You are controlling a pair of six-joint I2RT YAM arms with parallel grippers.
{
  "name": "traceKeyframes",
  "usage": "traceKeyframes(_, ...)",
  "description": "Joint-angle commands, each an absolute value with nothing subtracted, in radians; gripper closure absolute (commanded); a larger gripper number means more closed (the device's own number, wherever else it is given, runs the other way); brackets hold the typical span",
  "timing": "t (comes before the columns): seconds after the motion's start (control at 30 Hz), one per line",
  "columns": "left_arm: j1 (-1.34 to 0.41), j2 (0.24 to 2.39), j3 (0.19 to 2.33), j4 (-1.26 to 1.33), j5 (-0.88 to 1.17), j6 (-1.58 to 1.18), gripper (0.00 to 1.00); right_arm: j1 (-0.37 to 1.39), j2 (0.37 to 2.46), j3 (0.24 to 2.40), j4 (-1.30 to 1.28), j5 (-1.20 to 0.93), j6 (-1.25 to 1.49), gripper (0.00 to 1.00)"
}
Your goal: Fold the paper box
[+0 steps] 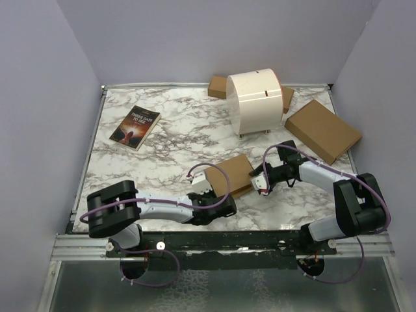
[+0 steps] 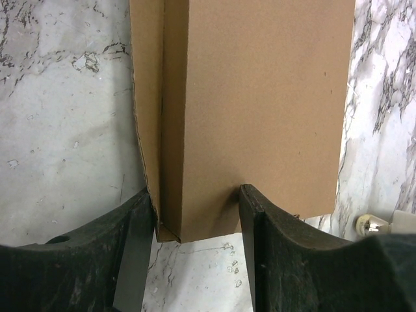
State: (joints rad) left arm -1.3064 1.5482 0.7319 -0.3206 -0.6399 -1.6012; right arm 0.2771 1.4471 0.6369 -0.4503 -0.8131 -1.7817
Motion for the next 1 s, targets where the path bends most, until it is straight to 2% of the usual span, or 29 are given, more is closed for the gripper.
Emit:
traceKeyframes(0.0,-1.329,1.599,0.757,-0.376,-0.597,-1.605,0.78,0.299,1.480,0.637,-0.489,-0.807,-1.743,0.49)
traceKeyframes(0.97,-1.338,1.625,0.839,-0.541,-0.616,-1.614,0.82,0.302,1.482,0.643,-0.491,-0.806,-1.738,0.50)
